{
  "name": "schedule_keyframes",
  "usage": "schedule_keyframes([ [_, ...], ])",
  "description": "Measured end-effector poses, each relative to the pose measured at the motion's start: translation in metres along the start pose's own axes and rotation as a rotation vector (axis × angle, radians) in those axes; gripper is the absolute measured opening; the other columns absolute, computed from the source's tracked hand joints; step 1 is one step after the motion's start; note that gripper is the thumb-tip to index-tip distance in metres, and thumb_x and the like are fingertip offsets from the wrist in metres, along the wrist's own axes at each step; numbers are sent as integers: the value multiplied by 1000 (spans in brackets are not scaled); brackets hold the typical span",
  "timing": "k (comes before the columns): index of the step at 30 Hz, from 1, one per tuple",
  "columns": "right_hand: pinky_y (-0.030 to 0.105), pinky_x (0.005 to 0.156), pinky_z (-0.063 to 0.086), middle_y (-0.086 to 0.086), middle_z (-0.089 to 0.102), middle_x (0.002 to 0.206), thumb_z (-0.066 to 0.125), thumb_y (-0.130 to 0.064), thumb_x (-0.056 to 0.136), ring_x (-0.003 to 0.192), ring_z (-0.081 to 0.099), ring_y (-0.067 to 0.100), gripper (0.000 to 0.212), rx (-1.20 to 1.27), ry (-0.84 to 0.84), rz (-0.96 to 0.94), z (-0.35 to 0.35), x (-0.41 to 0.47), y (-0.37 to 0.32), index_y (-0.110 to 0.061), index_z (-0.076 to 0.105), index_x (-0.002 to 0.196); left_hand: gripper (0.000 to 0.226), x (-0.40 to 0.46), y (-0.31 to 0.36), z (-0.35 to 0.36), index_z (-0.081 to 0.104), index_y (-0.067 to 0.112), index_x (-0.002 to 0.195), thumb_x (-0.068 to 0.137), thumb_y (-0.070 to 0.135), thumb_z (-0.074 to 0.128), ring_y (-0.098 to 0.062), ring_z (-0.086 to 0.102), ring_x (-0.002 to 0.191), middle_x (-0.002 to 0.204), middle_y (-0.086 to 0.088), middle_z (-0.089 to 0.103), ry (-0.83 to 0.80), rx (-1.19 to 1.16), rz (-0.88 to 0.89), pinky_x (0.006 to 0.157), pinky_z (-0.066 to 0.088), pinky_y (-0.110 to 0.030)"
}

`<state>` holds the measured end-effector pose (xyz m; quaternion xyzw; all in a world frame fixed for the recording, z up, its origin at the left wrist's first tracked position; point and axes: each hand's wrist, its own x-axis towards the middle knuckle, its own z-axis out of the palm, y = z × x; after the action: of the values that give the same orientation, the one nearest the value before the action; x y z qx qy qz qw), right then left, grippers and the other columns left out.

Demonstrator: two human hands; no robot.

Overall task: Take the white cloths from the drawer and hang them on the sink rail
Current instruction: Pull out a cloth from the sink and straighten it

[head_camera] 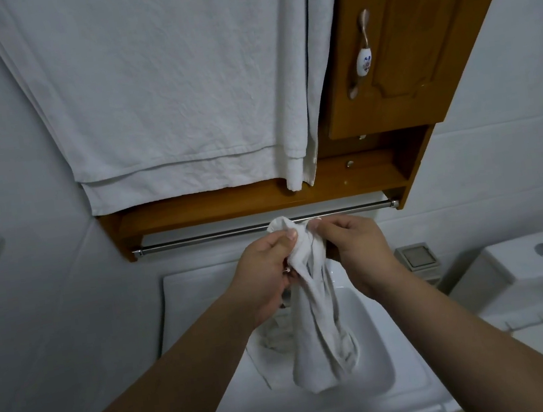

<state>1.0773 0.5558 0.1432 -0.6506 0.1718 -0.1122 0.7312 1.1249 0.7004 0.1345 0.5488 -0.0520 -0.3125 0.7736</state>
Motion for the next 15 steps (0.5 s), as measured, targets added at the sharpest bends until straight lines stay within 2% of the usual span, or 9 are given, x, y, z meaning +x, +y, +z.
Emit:
schedule_keyframes([
  [3,41,83,61,18,76,90,68,-11,91,88,73,36,12,27,5,9,0,2,0,-1,77,93,24,0,-2,0,66,8,119,100,18,53,-29,70,103,108,-11,74,-12,165,55,89,57,-42],
  [6,40,80,61,18,76,89,68,-10,92,86,74,35,12,50,16,32,2,4,3,-3,77,92,21,3,-3,1,69,10,114,99,17,57,-30,72,96,101,-10,75,59,258,90,87,58,-44],
  [8,39,80,60,19,76,91,66,-10,93,87,74,34,14,108,21,69,3,5,6,-1,76,94,18,6,-2,2,72,14,108,96,21,60,-23,73,90,95,-5,77,127,340,121,87,58,-45],
  [10,37,78,60,21,76,93,64,-9,94,86,74,33,16,186,26,104,3,5,8,2,75,96,16,8,-2,4,74,21,99,93,32,65,-15,72,84,89,2,76,225,564,198,84,59,-41],
  [12,36,79,59,23,75,95,63,-9,95,87,74,33,17,239,20,116,4,3,10,4,74,98,26,9,-1,7,72,20,97,91,44,63,-10,67,82,86,6,72,310,822,291,80,56,-33],
  [15,37,82,59,23,75,97,62,-9,95,89,73,32,18,293,26,113,4,2,14,4,74,100,33,8,-1,11,65,17,88,94,48,56,-9,59,77,80,4,65,383,1077,390,70,47,-25],
])
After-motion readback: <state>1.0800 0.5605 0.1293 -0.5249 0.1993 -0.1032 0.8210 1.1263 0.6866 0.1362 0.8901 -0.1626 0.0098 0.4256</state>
